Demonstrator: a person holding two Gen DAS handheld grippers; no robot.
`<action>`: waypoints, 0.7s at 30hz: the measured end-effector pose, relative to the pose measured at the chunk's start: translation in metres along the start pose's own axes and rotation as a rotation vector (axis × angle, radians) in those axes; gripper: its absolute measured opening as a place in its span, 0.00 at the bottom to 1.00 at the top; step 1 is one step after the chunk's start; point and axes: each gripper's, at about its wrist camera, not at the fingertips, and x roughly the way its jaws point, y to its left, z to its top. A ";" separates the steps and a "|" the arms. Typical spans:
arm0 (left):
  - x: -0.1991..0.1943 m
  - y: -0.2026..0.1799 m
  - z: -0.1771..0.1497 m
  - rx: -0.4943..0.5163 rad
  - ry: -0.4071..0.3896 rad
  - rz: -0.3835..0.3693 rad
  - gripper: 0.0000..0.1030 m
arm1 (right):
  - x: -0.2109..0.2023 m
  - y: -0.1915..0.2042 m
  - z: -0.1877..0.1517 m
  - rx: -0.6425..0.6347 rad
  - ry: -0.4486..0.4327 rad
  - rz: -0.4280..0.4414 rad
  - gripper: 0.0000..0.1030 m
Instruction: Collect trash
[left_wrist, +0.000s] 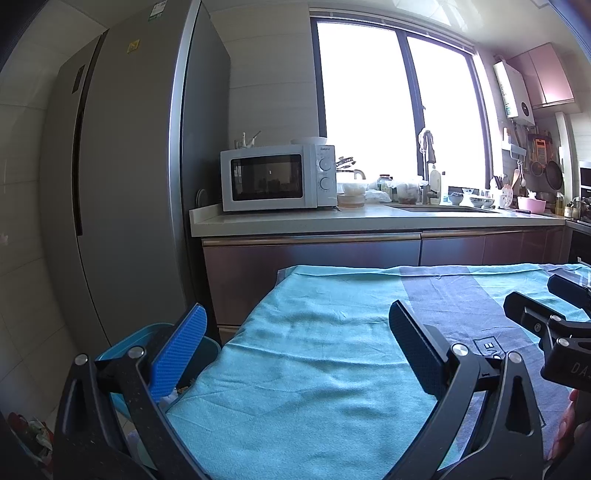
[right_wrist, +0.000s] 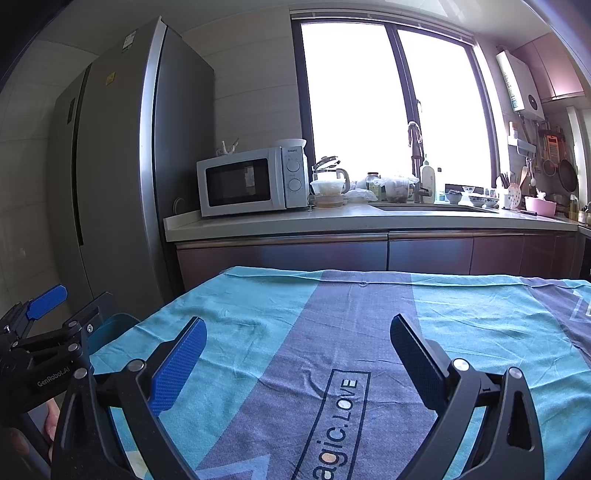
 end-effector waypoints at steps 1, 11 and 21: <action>0.000 0.000 0.000 0.000 0.000 0.002 0.95 | 0.000 0.000 0.000 -0.001 0.000 -0.001 0.93; 0.000 -0.001 -0.002 -0.001 0.013 0.003 0.95 | 0.002 -0.002 0.000 0.004 0.001 0.000 0.93; 0.002 -0.001 -0.002 0.000 0.021 0.001 0.95 | 0.003 -0.004 0.000 0.005 0.002 0.000 0.93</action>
